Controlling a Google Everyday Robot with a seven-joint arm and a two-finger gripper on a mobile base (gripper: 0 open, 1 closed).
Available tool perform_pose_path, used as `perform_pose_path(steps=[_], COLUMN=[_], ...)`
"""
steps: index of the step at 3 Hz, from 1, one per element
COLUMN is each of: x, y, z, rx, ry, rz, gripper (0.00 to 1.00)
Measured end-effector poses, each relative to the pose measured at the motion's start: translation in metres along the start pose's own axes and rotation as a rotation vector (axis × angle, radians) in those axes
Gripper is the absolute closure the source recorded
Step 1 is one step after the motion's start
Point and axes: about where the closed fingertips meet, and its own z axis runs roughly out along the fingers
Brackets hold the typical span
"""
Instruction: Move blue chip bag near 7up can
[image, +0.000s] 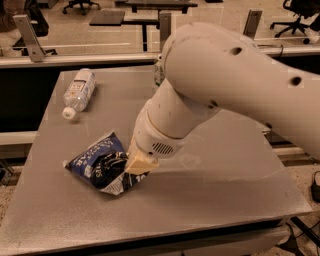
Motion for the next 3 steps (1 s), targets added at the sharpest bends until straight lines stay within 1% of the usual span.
perform_pose_path(steps=[1,2,3], x=[0.016,0.039,0.052], y=[-0.033,-0.078,-0.101], z=[-0.025,-0.052,-0.062], rx=[0.073,0.150,0.184], ry=[0.002,0.008,0.016], rz=[0.038,0.090,0.120], gripper=[1.00,1.00,1.00])
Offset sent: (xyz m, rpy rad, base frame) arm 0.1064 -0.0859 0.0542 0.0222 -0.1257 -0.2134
